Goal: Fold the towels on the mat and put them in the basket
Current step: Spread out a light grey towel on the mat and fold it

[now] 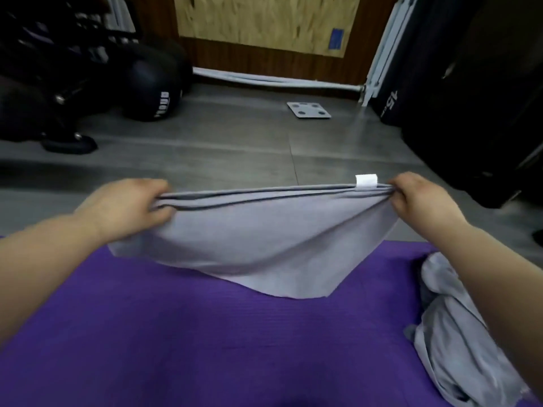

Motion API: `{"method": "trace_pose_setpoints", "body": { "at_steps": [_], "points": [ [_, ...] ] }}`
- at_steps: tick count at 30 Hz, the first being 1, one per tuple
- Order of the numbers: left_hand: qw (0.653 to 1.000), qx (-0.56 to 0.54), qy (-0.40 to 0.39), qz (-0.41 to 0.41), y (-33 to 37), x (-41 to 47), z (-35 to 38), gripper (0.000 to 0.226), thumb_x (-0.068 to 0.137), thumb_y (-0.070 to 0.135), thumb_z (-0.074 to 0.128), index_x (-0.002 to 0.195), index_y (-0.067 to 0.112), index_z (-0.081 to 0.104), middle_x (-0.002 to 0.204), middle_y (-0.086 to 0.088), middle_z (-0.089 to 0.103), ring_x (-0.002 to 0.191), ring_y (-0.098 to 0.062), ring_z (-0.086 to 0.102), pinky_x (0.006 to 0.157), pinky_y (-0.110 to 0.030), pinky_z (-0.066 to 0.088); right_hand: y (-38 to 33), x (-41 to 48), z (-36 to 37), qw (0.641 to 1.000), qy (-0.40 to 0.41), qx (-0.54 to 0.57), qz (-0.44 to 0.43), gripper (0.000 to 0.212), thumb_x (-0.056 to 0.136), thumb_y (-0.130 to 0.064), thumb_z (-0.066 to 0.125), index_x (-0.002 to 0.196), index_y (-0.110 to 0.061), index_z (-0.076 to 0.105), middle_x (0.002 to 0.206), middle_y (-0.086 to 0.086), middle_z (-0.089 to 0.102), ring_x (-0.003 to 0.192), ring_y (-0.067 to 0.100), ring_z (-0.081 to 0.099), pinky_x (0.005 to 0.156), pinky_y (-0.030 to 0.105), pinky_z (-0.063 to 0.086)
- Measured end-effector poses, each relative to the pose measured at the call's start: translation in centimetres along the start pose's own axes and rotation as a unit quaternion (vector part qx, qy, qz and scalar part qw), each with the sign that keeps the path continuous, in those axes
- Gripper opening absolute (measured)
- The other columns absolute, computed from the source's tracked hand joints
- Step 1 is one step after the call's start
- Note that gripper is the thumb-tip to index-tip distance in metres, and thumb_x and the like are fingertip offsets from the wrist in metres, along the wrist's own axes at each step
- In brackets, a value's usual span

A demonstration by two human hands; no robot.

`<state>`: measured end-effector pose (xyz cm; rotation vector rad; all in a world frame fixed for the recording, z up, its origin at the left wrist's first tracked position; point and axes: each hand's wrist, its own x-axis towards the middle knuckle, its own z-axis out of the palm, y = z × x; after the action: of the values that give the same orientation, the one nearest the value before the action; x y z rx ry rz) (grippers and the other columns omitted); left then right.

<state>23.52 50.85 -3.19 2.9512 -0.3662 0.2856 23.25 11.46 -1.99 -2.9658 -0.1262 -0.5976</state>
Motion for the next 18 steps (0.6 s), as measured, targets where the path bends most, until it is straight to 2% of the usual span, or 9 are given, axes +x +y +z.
{"method": "trace_pose_setpoints", "body": {
  "at_steps": [2,4,6,9,11,15,18],
  "points": [
    [0.999,0.033,0.027,-0.02,-2.2,0.4,-1.8,0.015,0.082,0.017,0.059,0.092,0.006,0.063,0.094,-0.017,0.066,0.087,-0.034,0.06,0.069,-0.037,0.042,-1.0,0.4,-0.3,0.999,0.037,0.019,0.009,0.04,0.081,-0.013,0.037,0.105,0.009,0.061,0.107,0.029,0.059,0.099,0.043,0.057,0.081,0.043,0.044],
    [0.996,0.036,0.036,-0.072,-4.3,0.5,-2.9,0.013,0.081,0.013,0.059,0.093,0.01,0.064,0.092,-0.014,0.065,0.087,-0.032,0.059,0.07,-0.037,0.045,-1.8,0.8,-0.7,0.998,0.04,0.031,0.036,0.031,0.088,-0.005,0.042,0.111,0.006,0.06,0.115,0.027,0.059,0.106,0.041,0.054,0.086,0.04,0.041],
    [0.99,-0.034,0.059,-0.121,-5.3,0.1,-3.5,0.01,0.08,0.008,0.06,0.089,0.01,0.064,0.086,-0.013,0.064,0.083,-0.031,0.057,0.07,-0.034,0.043,-2.2,1.1,-1.0,0.998,0.02,0.034,0.041,0.029,0.089,0.001,0.044,0.114,0.004,0.059,0.119,0.025,0.058,0.11,0.039,0.052,0.088,0.038,0.039],
    [0.97,-0.166,0.078,-0.156,-5.2,-0.5,-3.8,0.01,0.077,0.001,0.061,0.077,0.011,0.061,0.071,-0.004,0.058,0.069,-0.025,0.051,0.063,-0.024,0.041,-2.8,1.5,-1.8,0.994,0.049,0.067,0.074,0.03,0.089,0.004,0.043,0.114,0.005,0.059,0.118,0.026,0.058,0.109,0.04,0.052,0.087,0.037,0.038],
    [0.959,-0.22,0.045,-0.174,-5.3,-1.0,-4.0,0.009,0.078,0.003,0.064,0.072,0.01,0.062,0.067,0.0,0.059,0.063,-0.015,0.051,0.051,-0.011,0.038,-2.8,1.7,-1.9,0.993,0.032,0.069,0.086,0.029,0.089,0.004,0.042,0.113,0.005,0.059,0.117,0.026,0.058,0.108,0.04,0.052,0.087,0.037,0.039],
    [0.946,-0.24,-0.052,-0.21,-5.6,-2.0,-3.8,0.022,0.077,0.015,0.071,0.063,0.005,0.058,0.057,-0.007,0.053,0.055,-0.017,0.045,0.048,-0.019,0.037,-2.9,1.6,-1.5,0.997,-0.013,0.042,0.061,0.027,0.088,0.004,0.044,0.109,0.005,0.061,0.114,0.025,0.06,0.107,0.04,0.054,0.087,0.037,0.039],
    [0.895,-0.355,-0.099,-0.25,-5.9,-2.7,-4.1,0.027,0.08,0.015,0.068,0.062,0.003,0.052,0.046,-0.002,0.042,0.042,-0.012,0.038,0.034,-0.012,0.033,-2.8,1.2,-1.1,0.997,0.006,0.042,0.057,0.026,0.086,0.007,0.046,0.107,0.008,0.061,0.113,0.028,0.06,0.106,0.041,0.055,0.089,0.039,0.04]
  ]
}}
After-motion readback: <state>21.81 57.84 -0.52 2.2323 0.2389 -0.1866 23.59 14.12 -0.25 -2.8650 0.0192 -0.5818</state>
